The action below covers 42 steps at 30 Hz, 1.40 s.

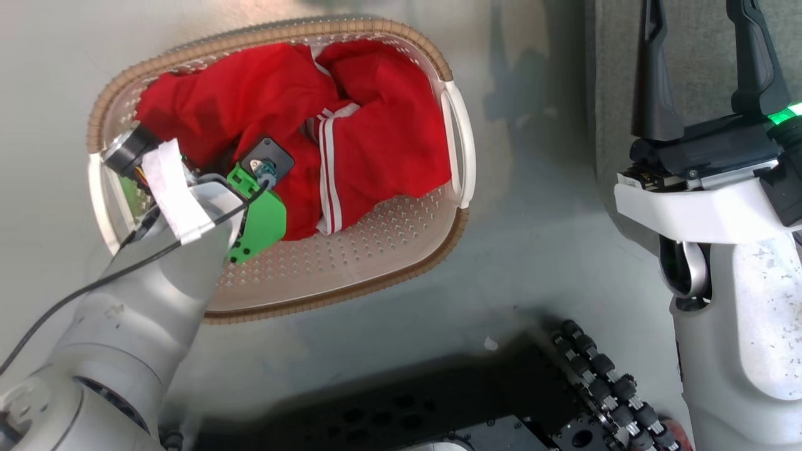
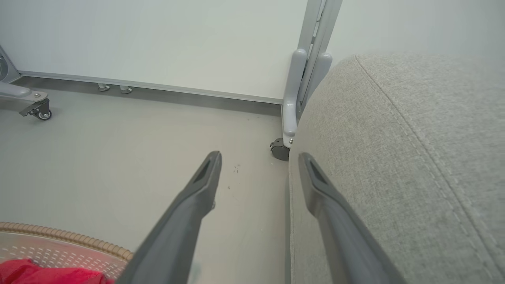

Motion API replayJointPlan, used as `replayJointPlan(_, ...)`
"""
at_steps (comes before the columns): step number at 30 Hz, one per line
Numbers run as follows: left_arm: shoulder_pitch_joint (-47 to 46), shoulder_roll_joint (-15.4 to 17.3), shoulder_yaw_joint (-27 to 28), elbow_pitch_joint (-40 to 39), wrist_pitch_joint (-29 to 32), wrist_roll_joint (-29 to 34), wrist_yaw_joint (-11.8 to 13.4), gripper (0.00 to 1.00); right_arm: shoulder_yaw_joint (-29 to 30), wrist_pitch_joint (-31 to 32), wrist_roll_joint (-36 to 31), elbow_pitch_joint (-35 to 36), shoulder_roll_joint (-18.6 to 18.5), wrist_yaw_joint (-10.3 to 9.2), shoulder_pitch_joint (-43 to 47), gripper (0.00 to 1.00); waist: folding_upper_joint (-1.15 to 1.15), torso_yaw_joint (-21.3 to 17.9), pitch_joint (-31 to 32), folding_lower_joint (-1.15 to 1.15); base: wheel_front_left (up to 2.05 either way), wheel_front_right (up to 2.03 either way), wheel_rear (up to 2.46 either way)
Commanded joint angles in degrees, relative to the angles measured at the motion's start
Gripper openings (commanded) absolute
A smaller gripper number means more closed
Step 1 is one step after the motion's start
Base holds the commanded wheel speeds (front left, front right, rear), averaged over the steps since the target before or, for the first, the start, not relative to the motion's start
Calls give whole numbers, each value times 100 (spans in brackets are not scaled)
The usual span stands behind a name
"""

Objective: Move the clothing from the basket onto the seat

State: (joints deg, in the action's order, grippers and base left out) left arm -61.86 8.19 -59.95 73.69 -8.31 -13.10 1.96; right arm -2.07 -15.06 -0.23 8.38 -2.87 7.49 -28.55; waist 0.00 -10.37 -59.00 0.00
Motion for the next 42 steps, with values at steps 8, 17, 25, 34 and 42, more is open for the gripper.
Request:
replayJointPlan(8,537,-172,108,-50,-494,-295,-132,0,141,-18,31,-170,-8,1,287,100,0,261,1018,0,0,0,0)
replayJointPlan(17,1244,-344,157,-421,-693,-487,-117,0,216,-18,57,-504,-11,1,848,100,0,580,2292,0,0,0,0)
replayJointPlan(25,2052,-216,577,-1575,-695,-753,27,0,-44,-18,190,-1011,-14,1,1525,100,0,876,3558,0,0,0,0)
replayJointPlan(34,3167,25,1456,-3135,-692,-898,188,0,-445,-18,309,-1493,-68,1,2245,100,0,1028,4855,0,0,0,0)
replayJointPlan(42,3781,97,2077,-4196,-692,-714,177,0,-776,-18,546,-1727,-77,1,2790,100,0,1098,5637,0,0,0,0)
